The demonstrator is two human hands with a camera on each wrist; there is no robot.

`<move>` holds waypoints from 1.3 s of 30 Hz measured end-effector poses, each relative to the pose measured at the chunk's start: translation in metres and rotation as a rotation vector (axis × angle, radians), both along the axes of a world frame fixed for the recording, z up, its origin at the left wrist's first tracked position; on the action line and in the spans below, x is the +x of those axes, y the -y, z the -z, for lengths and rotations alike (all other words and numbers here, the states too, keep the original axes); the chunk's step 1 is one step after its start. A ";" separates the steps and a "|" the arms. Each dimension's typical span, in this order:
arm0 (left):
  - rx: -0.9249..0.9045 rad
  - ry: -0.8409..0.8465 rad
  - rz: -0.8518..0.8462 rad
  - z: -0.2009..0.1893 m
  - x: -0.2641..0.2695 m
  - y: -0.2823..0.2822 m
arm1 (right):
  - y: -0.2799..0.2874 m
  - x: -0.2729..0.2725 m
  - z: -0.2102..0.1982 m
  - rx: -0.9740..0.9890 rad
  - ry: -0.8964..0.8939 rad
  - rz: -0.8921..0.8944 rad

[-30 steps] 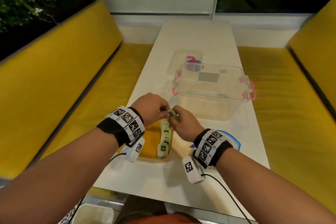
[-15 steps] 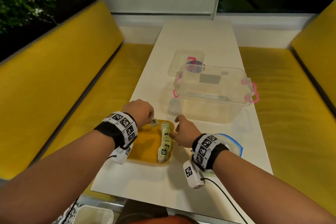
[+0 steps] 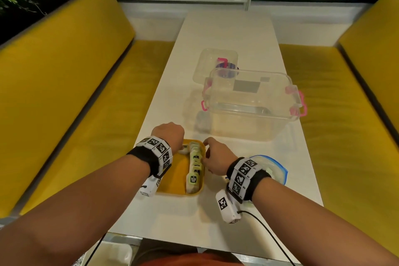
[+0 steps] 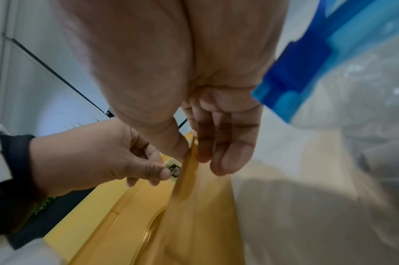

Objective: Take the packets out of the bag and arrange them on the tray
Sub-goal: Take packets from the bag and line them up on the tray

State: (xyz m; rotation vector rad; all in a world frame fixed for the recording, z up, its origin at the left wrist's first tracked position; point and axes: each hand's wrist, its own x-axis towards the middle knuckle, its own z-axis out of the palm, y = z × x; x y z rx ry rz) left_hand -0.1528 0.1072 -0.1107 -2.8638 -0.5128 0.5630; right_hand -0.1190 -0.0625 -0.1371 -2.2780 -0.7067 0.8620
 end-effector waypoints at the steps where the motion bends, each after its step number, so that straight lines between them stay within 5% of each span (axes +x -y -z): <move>1: 0.006 -0.002 -0.003 0.000 0.000 0.000 | 0.000 0.000 0.000 -0.004 0.005 -0.002; 10: -0.170 0.178 0.000 -0.026 -0.004 0.006 | 0.022 0.011 -0.023 0.095 0.182 0.096; 19: -0.566 0.234 0.322 -0.047 0.008 0.108 | 0.103 0.022 -0.039 0.034 0.328 0.243; 27: -0.432 0.019 0.364 -0.005 0.006 0.183 | 0.165 -0.004 -0.015 -0.168 0.296 0.176; 39: -0.376 0.009 0.298 0.013 -0.006 0.181 | 0.183 -0.033 0.016 -0.053 0.296 0.166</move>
